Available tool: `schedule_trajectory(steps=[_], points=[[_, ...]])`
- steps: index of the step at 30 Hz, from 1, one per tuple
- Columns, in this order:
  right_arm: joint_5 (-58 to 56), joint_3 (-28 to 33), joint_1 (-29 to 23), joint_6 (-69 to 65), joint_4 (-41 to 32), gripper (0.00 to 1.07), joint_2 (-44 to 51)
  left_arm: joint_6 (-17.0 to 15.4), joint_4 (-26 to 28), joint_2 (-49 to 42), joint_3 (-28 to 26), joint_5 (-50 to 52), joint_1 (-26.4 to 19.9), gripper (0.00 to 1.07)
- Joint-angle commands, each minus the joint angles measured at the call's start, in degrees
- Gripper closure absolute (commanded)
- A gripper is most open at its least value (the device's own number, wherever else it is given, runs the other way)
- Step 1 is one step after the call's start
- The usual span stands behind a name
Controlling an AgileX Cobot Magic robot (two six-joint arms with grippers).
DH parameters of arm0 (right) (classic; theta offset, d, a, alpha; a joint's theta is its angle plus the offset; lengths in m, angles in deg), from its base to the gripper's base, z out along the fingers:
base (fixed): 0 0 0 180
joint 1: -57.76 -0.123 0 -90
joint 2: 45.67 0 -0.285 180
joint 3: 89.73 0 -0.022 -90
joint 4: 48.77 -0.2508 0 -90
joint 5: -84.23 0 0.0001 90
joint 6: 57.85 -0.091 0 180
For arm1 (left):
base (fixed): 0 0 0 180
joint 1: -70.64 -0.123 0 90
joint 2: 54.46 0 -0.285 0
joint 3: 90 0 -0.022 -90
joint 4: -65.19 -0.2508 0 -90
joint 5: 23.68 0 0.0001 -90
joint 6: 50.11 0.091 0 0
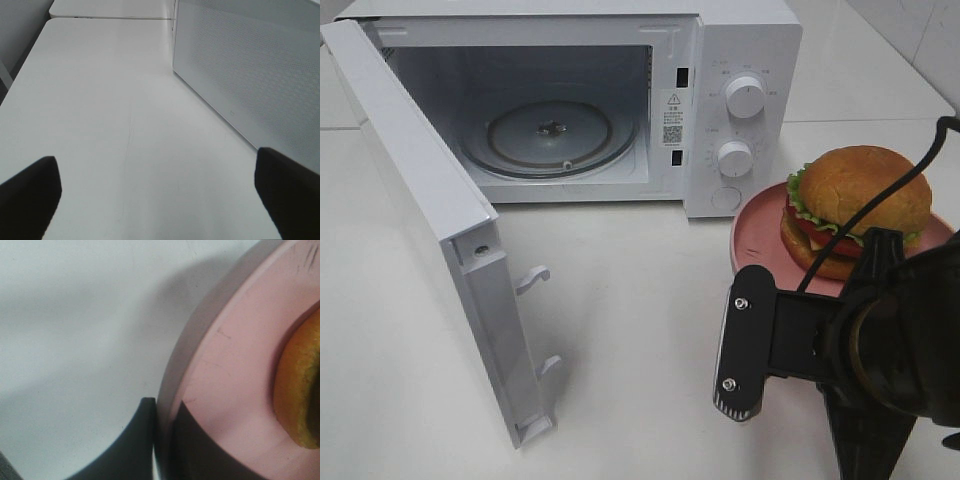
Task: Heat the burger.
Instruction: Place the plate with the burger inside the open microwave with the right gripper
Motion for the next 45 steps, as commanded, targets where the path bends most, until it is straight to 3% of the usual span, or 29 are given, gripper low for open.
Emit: schedule_trajectory(steps=[1, 12, 33, 45], points=[[2.18, 0.23, -0.06, 6.59, 3.9, 1.07, 0.52, 0.0, -0.11, -1.03, 0.06, -0.11, -0.17, 0.09], [7.39, 0.23, -0.06, 11.23, 9.17, 1.07, 0.52, 0.0, -0.11, -1.03, 0.06, -0.11, -0.17, 0.09], [16.62, 0.23, -0.06, 23.32, 9.34, 1.07, 0.52, 0.0, -0.11, -1.03, 0.06, -0.11, -0.17, 0.09], [24.52, 0.17, 7.51, 39.3, 7.33, 1.07, 0.69, 0.0, -0.11, -1.03, 0.06, -0.11, -0.17, 0.09]])
